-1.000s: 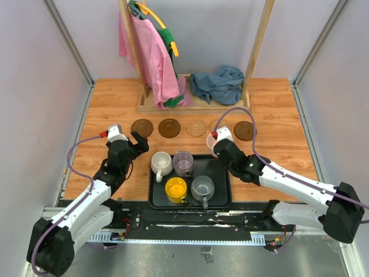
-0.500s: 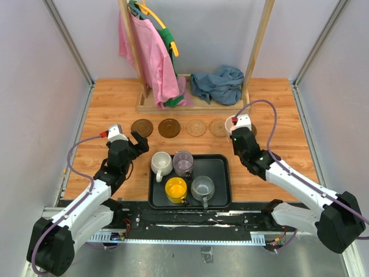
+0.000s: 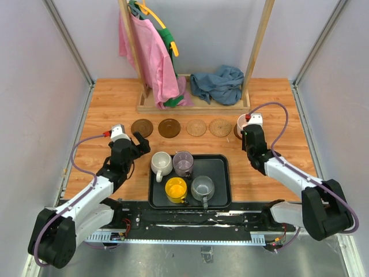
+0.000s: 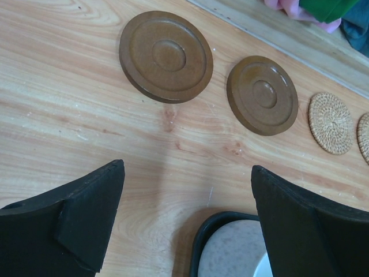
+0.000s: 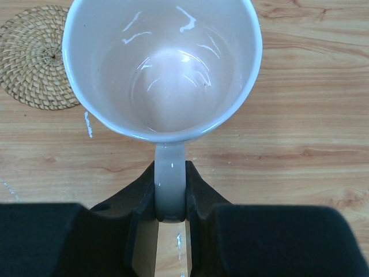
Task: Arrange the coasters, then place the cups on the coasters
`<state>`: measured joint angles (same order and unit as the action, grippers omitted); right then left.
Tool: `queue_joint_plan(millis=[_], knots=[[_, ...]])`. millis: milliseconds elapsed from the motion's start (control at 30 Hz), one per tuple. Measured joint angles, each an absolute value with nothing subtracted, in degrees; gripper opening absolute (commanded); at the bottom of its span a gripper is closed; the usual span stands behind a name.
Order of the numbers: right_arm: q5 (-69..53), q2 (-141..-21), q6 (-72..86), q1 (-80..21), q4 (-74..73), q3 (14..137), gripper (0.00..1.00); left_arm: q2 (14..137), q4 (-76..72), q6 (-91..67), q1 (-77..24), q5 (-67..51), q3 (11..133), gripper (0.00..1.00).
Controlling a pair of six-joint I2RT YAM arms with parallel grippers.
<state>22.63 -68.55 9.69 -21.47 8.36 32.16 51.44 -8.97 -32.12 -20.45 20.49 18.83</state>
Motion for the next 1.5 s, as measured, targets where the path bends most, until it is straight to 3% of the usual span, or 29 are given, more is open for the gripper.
queue_joint_plan(millis=[533, 1500], knots=[[19.79, -75.85, 8.75, -17.96, 19.53, 31.11, 0.01, 52.8, -9.43, -31.75, -20.45, 20.25, 18.83, 0.94], [16.8, -80.93, 8.73, -15.46, 20.47, 34.17, 0.01, 53.15, -9.8, -31.77, -20.45, 19.66, 18.83, 0.94]])
